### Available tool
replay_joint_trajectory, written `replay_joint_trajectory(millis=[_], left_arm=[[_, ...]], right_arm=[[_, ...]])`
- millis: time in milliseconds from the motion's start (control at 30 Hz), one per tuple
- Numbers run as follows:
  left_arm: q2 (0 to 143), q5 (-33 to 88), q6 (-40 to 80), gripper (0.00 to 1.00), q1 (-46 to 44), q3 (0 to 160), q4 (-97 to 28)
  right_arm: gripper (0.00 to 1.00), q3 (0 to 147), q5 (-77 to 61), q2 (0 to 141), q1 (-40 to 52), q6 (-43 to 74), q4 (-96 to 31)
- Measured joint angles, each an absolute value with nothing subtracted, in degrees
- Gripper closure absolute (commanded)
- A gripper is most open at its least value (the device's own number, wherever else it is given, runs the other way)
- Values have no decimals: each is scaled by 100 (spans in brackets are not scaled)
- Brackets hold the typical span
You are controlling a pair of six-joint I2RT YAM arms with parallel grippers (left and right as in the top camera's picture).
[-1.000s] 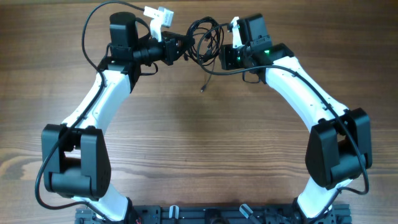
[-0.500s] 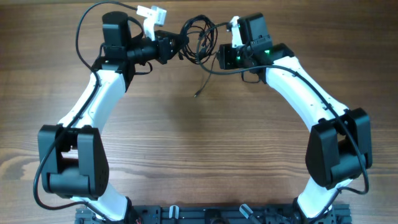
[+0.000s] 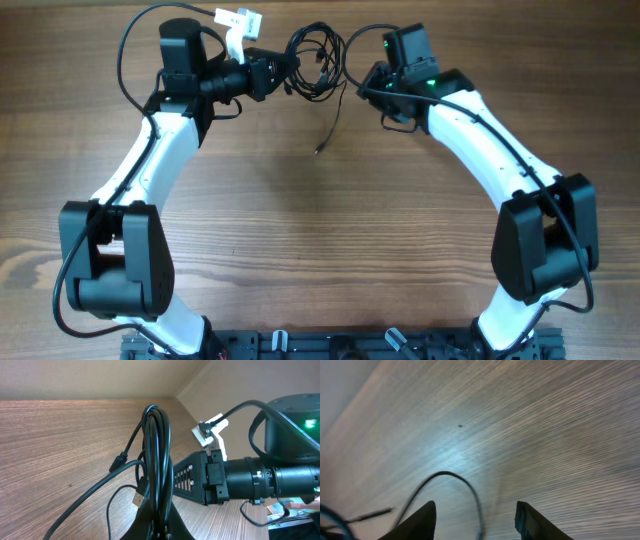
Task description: Untangle cables
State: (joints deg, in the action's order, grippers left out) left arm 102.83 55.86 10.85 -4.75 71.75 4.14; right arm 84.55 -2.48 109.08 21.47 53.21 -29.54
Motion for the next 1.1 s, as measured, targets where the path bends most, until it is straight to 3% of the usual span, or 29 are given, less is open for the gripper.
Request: replay_joint_trajectory(millis=[433,533,1100], left_arm=[[10283,5592,1175,96,-493,7175,412],[10278,5607,1194,96,-493,7175,414],[10167,5607,1684,96,-491,7175,609]], right_arm=[[41,8455,174,11076,2355,7251,-2287],[33,8455,180,11271,2355,7588,-1940],[33,8453,73,11542,2716,9203,-1061]])
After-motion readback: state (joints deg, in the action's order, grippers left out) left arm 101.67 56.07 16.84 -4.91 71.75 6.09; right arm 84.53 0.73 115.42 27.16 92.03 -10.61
